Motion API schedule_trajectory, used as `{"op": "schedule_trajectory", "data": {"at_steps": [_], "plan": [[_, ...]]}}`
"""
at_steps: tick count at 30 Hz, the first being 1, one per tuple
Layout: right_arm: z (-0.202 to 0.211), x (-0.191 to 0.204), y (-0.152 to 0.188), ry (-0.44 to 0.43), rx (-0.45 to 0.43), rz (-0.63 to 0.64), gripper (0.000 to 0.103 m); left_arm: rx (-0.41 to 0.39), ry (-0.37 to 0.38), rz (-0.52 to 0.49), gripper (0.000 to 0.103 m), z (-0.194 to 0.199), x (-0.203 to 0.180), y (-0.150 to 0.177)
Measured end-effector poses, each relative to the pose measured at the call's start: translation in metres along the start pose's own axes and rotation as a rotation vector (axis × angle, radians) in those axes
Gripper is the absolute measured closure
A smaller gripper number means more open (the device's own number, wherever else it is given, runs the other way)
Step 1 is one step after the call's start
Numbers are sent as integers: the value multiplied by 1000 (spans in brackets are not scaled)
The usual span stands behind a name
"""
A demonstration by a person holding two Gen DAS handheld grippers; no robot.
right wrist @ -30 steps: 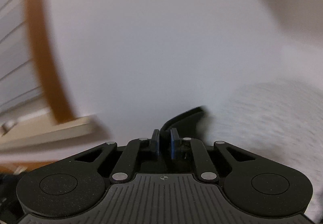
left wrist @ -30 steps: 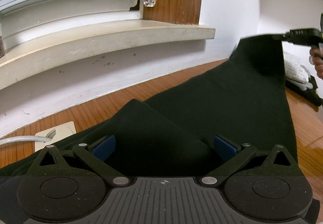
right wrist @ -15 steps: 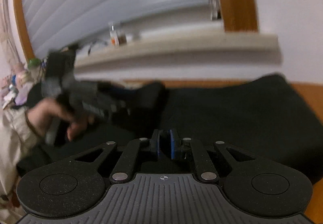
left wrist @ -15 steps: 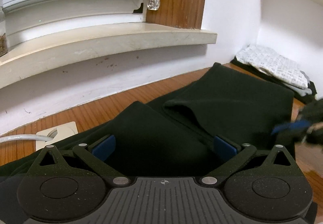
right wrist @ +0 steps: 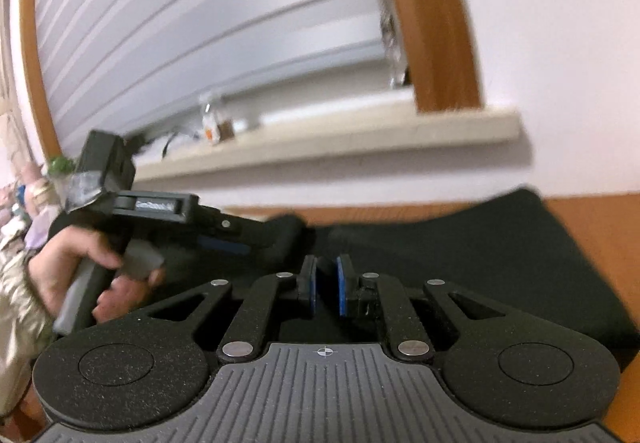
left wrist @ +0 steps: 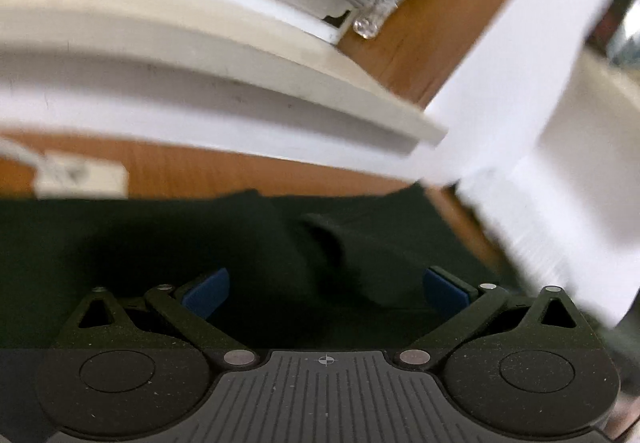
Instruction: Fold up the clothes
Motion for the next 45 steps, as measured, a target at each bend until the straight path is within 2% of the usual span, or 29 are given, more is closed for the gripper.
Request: {"op": "schedule_trajectory", "data": {"at_steps": [5, 8, 14, 16, 18, 19, 21, 22, 24, 28, 33, 40, 45], "plan": [[12, -4, -21, 8, -71, -6, 91, 25, 66, 313, 0, -21, -6, 8], [20, -7, -25, 10, -91, -13, 91, 53, 65, 352, 0, -41, -17, 12], [32, -15, -23, 8, -113, -36, 91, 41, 49, 361, 4, -73, -30, 15], [36, -16, -22, 1, -116, -41, 91, 30, 47, 323, 19, -79, -32, 15], [38, -15, -19, -6, -112, -38, 91, 27, 56, 278, 47, -81, -32, 15], [40, -14, -18, -10, -110, -37, 91, 26, 60, 256, 54, -82, -33, 15], [41, -13, -14, -17, -108, -34, 91, 23, 69, 211, 87, -84, -33, 14], [42, -11, -13, -23, -105, -35, 91, 22, 73, 189, 94, -85, -33, 14], [42, -6, -11, -38, -104, -36, 91, 11, 89, 140, 98, -81, -35, 10], [36, 15, -10, -91, -106, -32, 91, -31, 114, 7, 98, -41, -50, -21], [13, 74, -17, -230, -129, -40, 91, -97, 105, -158, 98, 30, -69, -74], [-28, 188, -71, -455, -202, -42, 91, -194, -41, -311, 98, 157, -87, -166], [-52, 278, -104, -521, -253, 1, 91, -278, -163, -383, 98, 248, -80, -213]]}}
Point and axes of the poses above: each gripper's, at about its wrist camera, not at the fingertips, and z roughly against the way its jaws point, x to its left, y to its underside, the point moved 1 cm from there along -z, roughly the way its jaws point, and after that the axes turned 15 degrees about -x, right-handed, at the moved point
